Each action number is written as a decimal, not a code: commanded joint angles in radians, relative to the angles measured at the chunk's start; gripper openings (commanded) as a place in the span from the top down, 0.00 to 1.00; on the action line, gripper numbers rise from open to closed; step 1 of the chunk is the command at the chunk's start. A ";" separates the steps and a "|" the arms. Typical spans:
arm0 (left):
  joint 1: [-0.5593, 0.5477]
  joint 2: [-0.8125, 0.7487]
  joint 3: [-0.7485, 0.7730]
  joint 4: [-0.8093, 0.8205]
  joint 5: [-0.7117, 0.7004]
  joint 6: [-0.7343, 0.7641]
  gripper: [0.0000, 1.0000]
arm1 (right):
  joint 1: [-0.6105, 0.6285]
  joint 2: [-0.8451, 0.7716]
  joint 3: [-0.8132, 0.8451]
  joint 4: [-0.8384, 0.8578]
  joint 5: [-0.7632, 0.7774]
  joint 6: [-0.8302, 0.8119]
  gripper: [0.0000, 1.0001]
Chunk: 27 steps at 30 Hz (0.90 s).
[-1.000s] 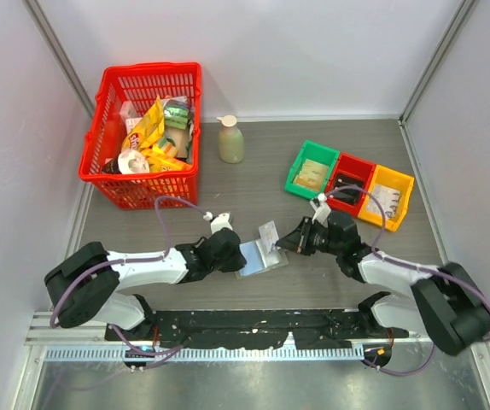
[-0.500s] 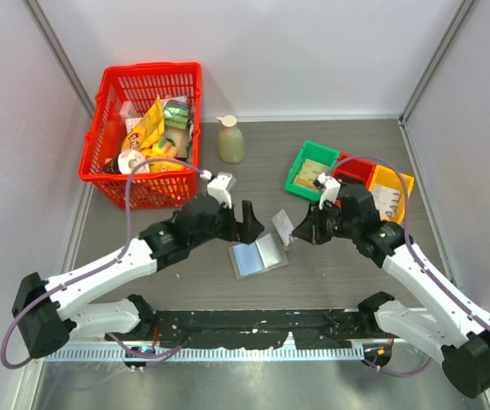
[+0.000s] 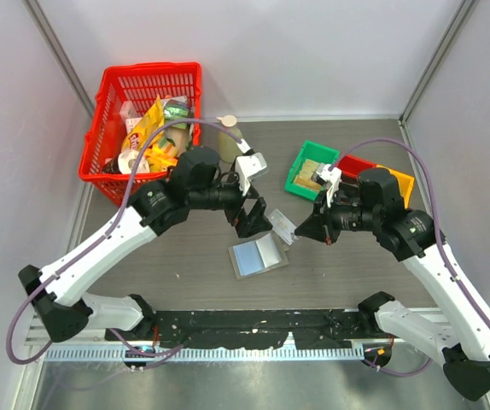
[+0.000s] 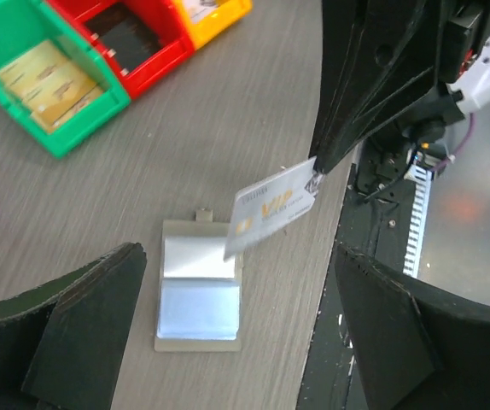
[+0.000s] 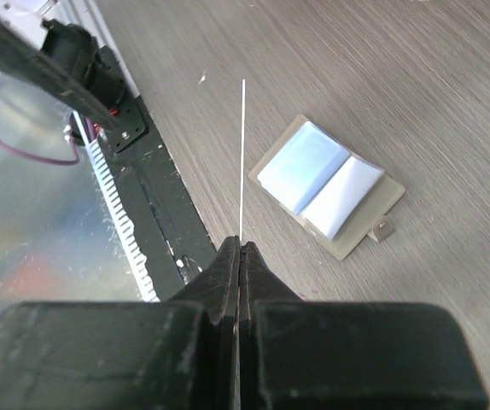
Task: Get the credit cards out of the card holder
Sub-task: Remove the credit card from the card holder.
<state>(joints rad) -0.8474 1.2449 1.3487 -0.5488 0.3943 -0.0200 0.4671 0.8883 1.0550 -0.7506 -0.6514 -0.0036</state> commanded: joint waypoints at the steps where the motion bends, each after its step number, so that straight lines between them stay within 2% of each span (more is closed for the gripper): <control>1: 0.008 0.112 0.148 -0.206 0.228 0.209 0.06 | -0.002 0.009 0.072 -0.084 -0.123 -0.151 0.99; 4: 0.007 0.183 0.213 -0.266 0.276 0.256 0.13 | -0.001 0.014 0.083 -0.095 -0.162 -0.183 0.99; 8: 0.008 0.240 0.268 -0.303 0.345 0.281 0.30 | 0.001 0.026 0.092 -0.115 -0.172 -0.219 0.99; 14: 0.005 0.269 0.285 -0.323 0.403 0.298 0.74 | 0.001 0.031 0.085 -0.095 -0.178 -0.233 0.99; 16: 0.007 0.261 0.277 -0.316 0.403 0.299 0.97 | -0.001 0.031 0.077 -0.078 -0.185 -0.230 0.99; 19: 0.008 0.223 0.230 -0.252 0.374 0.273 1.00 | -0.001 0.006 0.036 -0.014 -0.169 -0.176 0.89; 20: 0.008 0.196 0.196 -0.203 0.359 0.250 1.00 | 0.001 -0.011 0.022 0.034 -0.165 -0.141 0.75; 22: 0.016 0.137 0.112 -0.082 0.328 0.180 1.00 | -0.001 -0.055 -0.016 0.126 -0.099 -0.058 0.61; 23: 0.021 0.101 0.060 -0.013 0.305 0.105 1.00 | -0.002 -0.070 -0.051 0.190 -0.056 -0.038 0.51; 25: 0.030 0.032 -0.044 0.169 0.241 -0.033 1.00 | -0.002 -0.127 -0.114 0.316 -0.016 0.049 0.41; 27: 0.034 -0.048 -0.187 0.373 0.169 -0.174 1.00 | -0.002 -0.179 -0.183 0.429 0.018 0.134 0.37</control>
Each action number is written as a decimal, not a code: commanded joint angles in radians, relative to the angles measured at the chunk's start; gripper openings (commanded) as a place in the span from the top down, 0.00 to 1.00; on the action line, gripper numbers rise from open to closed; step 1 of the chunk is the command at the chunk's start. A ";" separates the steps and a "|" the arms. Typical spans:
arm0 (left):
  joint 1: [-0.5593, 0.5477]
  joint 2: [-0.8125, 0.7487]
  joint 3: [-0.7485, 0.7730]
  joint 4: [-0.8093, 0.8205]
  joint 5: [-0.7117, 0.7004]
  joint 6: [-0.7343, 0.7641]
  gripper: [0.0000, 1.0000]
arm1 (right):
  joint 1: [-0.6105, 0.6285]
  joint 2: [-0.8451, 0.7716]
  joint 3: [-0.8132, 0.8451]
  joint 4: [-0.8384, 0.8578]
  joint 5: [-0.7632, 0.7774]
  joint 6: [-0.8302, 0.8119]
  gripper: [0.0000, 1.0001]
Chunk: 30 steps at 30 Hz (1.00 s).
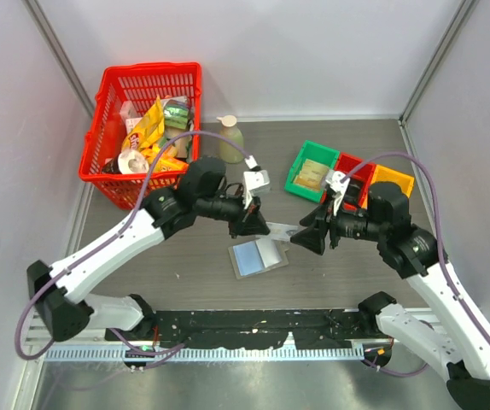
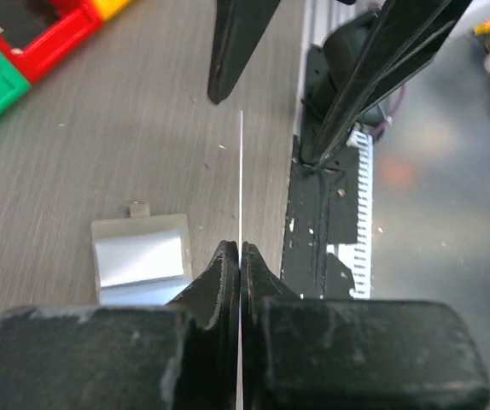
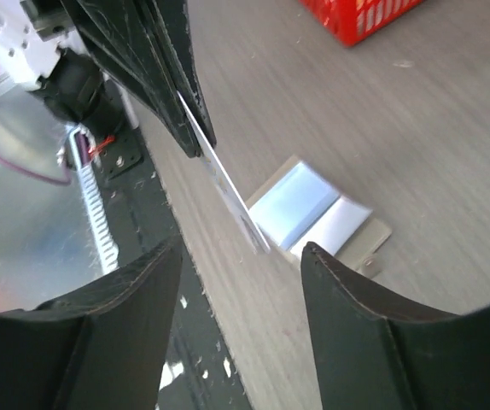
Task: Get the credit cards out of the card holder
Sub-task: Remove the credit card from the card holder, then place the credit card in the storage box.
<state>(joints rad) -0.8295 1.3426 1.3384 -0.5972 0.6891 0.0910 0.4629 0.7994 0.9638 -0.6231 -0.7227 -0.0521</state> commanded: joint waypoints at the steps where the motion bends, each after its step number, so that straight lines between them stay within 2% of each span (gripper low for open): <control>1: 0.017 -0.181 -0.238 0.529 -0.143 -0.353 1.00 | 0.000 -0.121 -0.143 0.337 0.106 0.236 0.36; 3: 0.018 -0.244 -0.336 0.708 -0.209 -0.478 1.00 | 0.000 -0.163 -0.219 0.462 0.120 0.326 0.34; 6: 0.018 -0.287 -0.429 0.879 -0.255 -0.597 1.00 | 0.002 -0.207 -0.324 0.697 0.120 0.472 0.32; 10: 0.018 -0.299 -0.481 1.011 -0.234 -0.703 1.00 | 0.000 -0.213 -0.427 0.928 0.089 0.595 0.32; 14: 0.017 -0.286 -0.479 1.031 -0.198 -0.737 1.00 | 0.002 -0.189 -0.464 1.089 0.045 0.673 0.33; 25: 0.017 -0.286 -0.522 1.039 -0.200 -0.758 1.00 | 0.003 -0.192 -0.444 1.178 0.066 0.710 0.37; 27: 0.017 -0.287 -0.530 1.039 -0.206 -0.758 1.00 | 0.002 -0.190 -0.442 1.183 0.072 0.716 0.41; 29: 0.017 -0.292 -0.538 1.037 -0.212 -0.758 1.00 | 0.000 -0.190 -0.441 1.178 0.077 0.715 0.49; 30: 0.017 -0.292 -0.539 1.034 -0.217 -0.758 1.00 | 0.002 -0.192 -0.441 1.169 0.080 0.709 0.59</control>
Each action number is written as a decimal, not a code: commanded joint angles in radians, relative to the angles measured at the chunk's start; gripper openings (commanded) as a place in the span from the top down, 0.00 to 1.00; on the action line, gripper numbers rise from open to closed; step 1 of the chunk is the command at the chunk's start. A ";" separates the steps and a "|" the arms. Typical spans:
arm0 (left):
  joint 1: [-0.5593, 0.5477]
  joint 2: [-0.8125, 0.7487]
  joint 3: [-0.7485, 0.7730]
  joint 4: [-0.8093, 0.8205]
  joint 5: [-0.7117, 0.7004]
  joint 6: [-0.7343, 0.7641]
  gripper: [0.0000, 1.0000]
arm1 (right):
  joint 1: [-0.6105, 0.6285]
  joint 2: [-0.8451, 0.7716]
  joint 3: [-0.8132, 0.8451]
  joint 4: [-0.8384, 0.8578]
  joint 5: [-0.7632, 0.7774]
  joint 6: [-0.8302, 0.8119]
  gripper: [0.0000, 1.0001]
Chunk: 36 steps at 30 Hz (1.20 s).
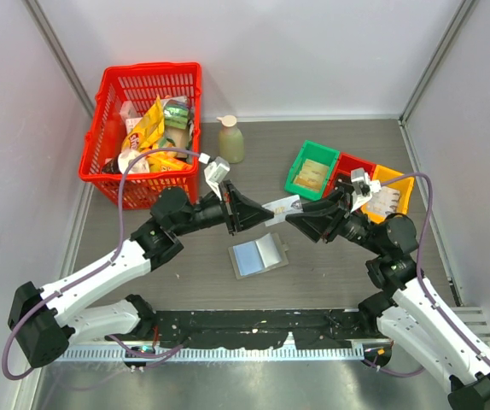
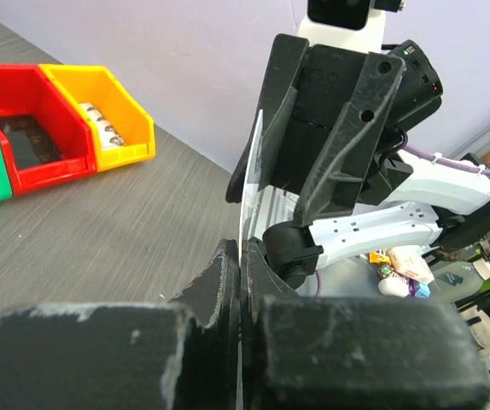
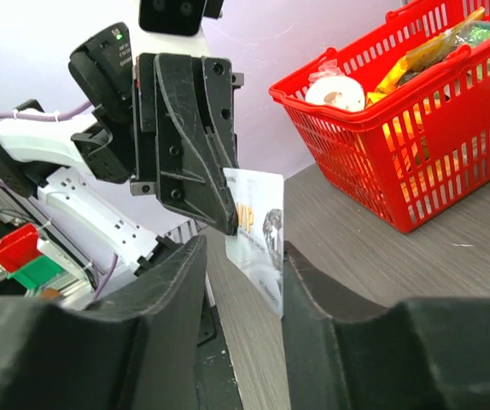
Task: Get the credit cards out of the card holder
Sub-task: Place the credit card in the storage box.
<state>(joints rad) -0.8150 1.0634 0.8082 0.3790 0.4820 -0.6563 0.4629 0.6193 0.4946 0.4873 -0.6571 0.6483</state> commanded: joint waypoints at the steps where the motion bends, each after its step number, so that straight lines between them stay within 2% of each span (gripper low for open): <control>1: 0.002 -0.014 -0.009 0.054 -0.017 -0.011 1.00 | 0.003 -0.012 0.030 0.050 0.023 0.002 0.67; 2: 0.004 -0.016 -0.009 0.046 -0.023 -0.008 1.00 | 0.002 -0.012 0.032 0.031 0.028 -0.006 0.83; 4: 0.004 -0.017 0.000 0.018 -0.036 0.004 1.00 | 0.002 -0.010 0.033 0.007 0.039 -0.016 0.99; 6: 0.004 -0.017 0.011 -0.012 -0.057 0.014 0.98 | 0.000 -0.012 0.038 -0.030 0.059 -0.030 0.99; 7: 0.004 -0.020 0.019 -0.035 -0.066 0.023 0.93 | 0.000 -0.013 0.044 -0.039 0.068 -0.035 0.99; 8: 0.004 -0.020 0.031 -0.061 -0.080 0.035 0.84 | 0.000 -0.013 0.050 -0.074 0.085 -0.047 0.99; 10: 0.007 -0.036 0.058 -0.155 -0.137 0.066 0.60 | 0.000 -0.024 0.068 -0.149 0.125 -0.079 0.99; 11: 0.011 -0.048 0.074 -0.201 -0.167 0.084 0.41 | 0.000 -0.029 0.088 -0.188 0.142 -0.093 0.99; 12: 0.017 -0.063 0.091 -0.254 -0.202 0.104 0.28 | 0.000 -0.035 0.102 -0.258 0.184 -0.123 0.99; 14: 0.045 -0.112 0.133 -0.374 -0.320 0.136 0.11 | -0.004 -0.043 0.133 -0.376 0.258 -0.168 0.99; 16: 0.082 -0.164 0.170 -0.518 -0.439 0.161 0.01 | -0.012 -0.046 0.160 -0.481 0.351 -0.203 0.99; 19: 0.172 -0.253 0.204 -0.681 -0.589 0.187 0.00 | -0.021 -0.043 0.206 -0.660 0.516 -0.248 0.99; 21: 0.232 -0.328 0.212 -0.785 -0.683 0.202 0.00 | -0.038 -0.021 0.229 -0.734 0.708 -0.262 0.99; 22: 0.255 -0.364 0.212 -0.826 -0.738 0.208 0.00 | -0.044 -0.015 0.236 -0.753 0.750 -0.266 0.99; 27: 0.280 -0.600 0.126 -0.893 -1.044 0.267 0.00 | -0.131 0.054 0.245 -0.805 1.008 -0.256 0.99; 31: 0.280 -0.772 -0.013 -0.858 -1.217 0.294 0.00 | -0.252 0.132 0.249 -0.797 1.080 -0.254 0.99; 36: 0.283 -0.875 -0.109 -0.819 -1.249 0.307 0.00 | -0.449 0.204 0.240 -0.739 1.024 -0.251 0.99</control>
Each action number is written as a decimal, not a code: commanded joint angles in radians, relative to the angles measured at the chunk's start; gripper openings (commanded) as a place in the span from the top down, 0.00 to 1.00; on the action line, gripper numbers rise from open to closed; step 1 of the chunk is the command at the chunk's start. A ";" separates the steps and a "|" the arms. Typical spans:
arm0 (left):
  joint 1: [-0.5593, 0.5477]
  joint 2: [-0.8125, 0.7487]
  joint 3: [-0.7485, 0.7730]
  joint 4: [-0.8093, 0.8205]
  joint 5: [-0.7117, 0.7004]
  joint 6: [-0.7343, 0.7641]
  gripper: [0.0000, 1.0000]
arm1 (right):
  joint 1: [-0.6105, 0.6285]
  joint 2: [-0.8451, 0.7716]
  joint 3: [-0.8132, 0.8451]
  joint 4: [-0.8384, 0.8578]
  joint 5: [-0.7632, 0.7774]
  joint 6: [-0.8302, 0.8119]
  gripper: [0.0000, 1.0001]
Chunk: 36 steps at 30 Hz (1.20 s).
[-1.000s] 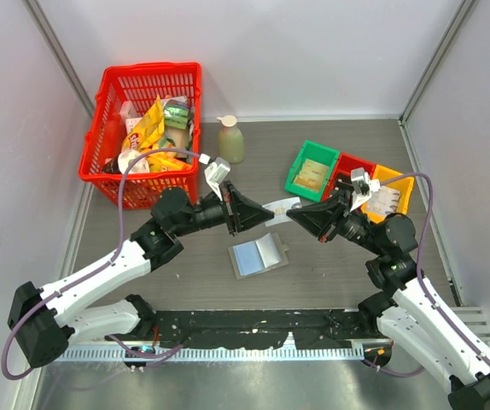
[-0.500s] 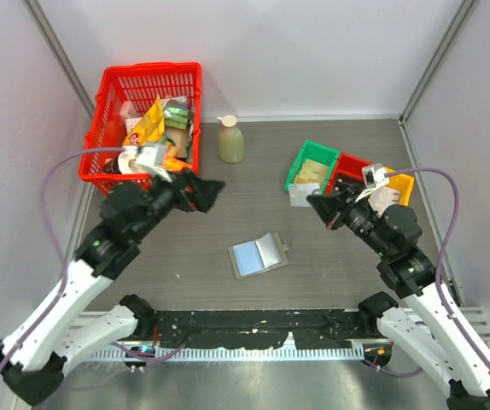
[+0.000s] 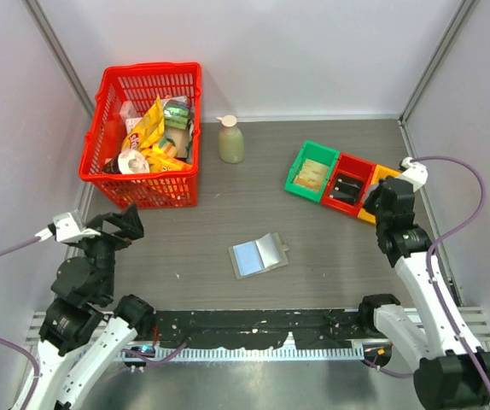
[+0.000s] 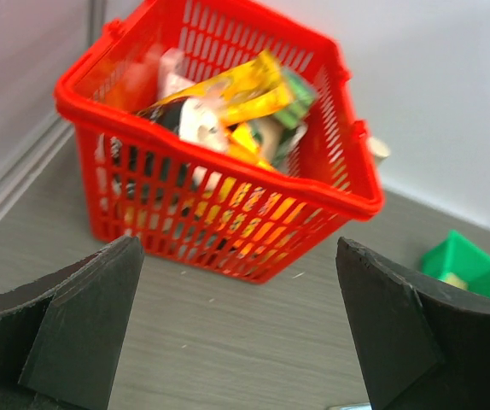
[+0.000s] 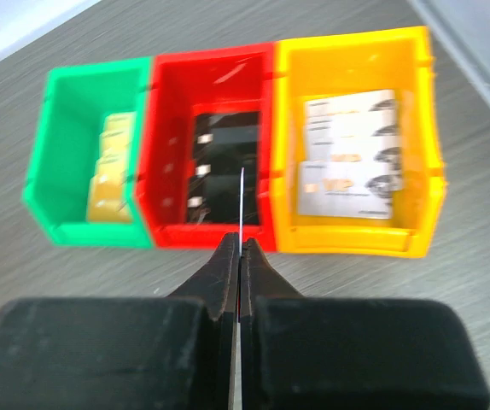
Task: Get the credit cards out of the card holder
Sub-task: Place the credit card in the storage box.
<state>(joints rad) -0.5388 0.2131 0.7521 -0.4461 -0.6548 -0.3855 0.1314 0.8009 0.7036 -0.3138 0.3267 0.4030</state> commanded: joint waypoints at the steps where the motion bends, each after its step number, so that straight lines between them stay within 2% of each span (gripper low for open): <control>1: 0.005 -0.026 -0.053 0.000 -0.117 0.037 0.00 | -0.175 0.043 0.027 0.088 0.013 -0.003 0.99; 6: 0.014 -0.032 -0.057 0.004 -0.121 0.053 0.00 | -0.348 0.176 0.010 0.195 -0.153 0.023 0.99; 9: 0.022 -0.049 -0.068 0.012 -0.109 0.054 0.00 | -0.444 0.247 -0.003 0.257 -0.308 0.048 0.99; 10: 0.023 -0.055 -0.071 0.015 -0.112 0.054 0.00 | -0.476 0.288 -0.013 0.304 -0.402 0.053 0.99; 16: 0.037 -0.084 -0.085 0.030 -0.108 0.059 0.00 | -0.521 0.464 -0.012 0.432 -0.607 0.091 0.99; 20: 0.063 -0.095 -0.094 0.033 -0.095 0.056 0.00 | -0.523 0.535 -0.023 0.487 -0.649 0.115 0.99; 24: 0.092 -0.096 -0.099 0.038 -0.060 0.050 0.00 | -0.527 0.618 -0.009 0.472 -0.655 0.108 0.97; 26: 0.097 -0.093 -0.099 0.037 -0.057 0.048 0.00 | -0.532 0.641 0.000 0.450 -0.655 0.105 0.88; 30: 0.109 -0.090 -0.100 0.035 -0.057 0.046 0.00 | -0.533 0.604 0.023 0.357 -0.583 0.067 0.56; 32: 0.114 -0.092 -0.099 0.035 -0.054 0.045 0.00 | -0.533 0.563 0.043 0.276 -0.528 0.044 0.45; 36: 0.125 -0.101 -0.099 0.033 -0.049 0.039 0.00 | -0.533 0.399 0.079 0.118 -0.390 0.002 0.31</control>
<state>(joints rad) -0.4290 0.1246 0.6571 -0.4610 -0.7101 -0.3367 -0.3996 1.3727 0.7029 -0.0559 -0.2104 0.4637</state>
